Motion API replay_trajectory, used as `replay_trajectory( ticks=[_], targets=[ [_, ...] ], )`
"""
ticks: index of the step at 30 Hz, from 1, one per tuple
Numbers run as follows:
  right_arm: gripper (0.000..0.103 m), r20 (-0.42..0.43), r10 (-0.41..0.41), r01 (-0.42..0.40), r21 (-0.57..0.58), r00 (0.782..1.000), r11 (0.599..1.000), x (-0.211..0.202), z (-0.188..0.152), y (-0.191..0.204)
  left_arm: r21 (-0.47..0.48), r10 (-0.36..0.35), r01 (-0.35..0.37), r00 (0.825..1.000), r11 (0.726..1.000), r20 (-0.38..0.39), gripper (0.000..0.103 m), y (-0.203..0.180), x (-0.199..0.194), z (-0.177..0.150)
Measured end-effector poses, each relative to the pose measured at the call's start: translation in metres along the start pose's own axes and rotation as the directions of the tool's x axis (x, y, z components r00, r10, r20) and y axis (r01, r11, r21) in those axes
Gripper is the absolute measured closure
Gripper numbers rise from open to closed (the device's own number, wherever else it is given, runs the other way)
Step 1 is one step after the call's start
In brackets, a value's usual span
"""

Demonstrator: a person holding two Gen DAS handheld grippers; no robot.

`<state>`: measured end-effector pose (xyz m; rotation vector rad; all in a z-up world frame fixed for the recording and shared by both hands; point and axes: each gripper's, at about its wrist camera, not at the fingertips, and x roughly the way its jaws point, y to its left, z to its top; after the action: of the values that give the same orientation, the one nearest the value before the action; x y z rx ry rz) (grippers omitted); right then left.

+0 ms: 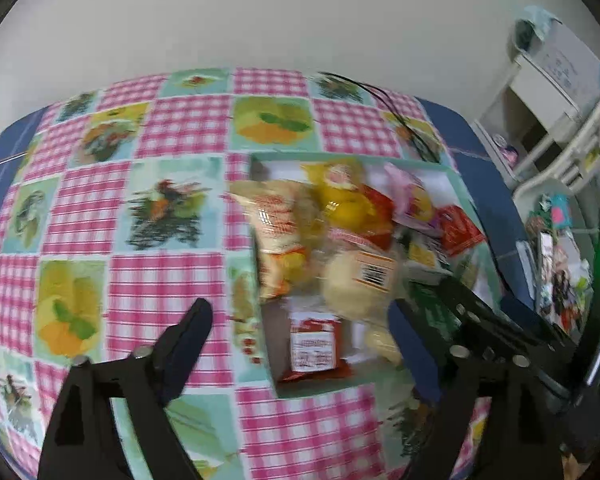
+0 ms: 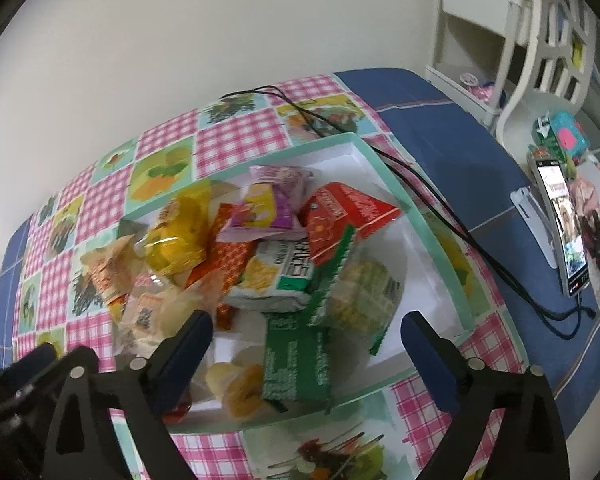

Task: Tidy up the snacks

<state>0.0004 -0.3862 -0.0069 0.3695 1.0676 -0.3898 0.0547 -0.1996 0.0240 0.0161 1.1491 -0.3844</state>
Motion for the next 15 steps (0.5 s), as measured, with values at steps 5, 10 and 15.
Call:
replay_trajectory(
  ticks=[5, 10, 15],
  targets=[
    [0.000, 0.007, 0.015, -0.015, -0.033, 1.000, 0.999, -0.007, -0.005, 0.016, -0.065, 0.083, -0.081, 0.996, 0.995, 0.037, 0.004, 0.030, -0.009, 0.000],
    [0.000, 0.012, 0.026, -0.025, -0.061, 1.000, 0.998, -0.013, -0.011, 0.030, -0.132, 0.134, -0.129, 0.991, 0.983, 0.028, 0.002, 0.060, -0.008, -0.002],
    [0.000, 0.021, 0.024, -0.023, -0.087, 0.999, 0.996, -0.018, -0.014, 0.043, -0.145, 0.210, -0.204, 0.977, 0.968, 0.029, 0.002, 0.077, -0.006, -0.007]
  ],
)
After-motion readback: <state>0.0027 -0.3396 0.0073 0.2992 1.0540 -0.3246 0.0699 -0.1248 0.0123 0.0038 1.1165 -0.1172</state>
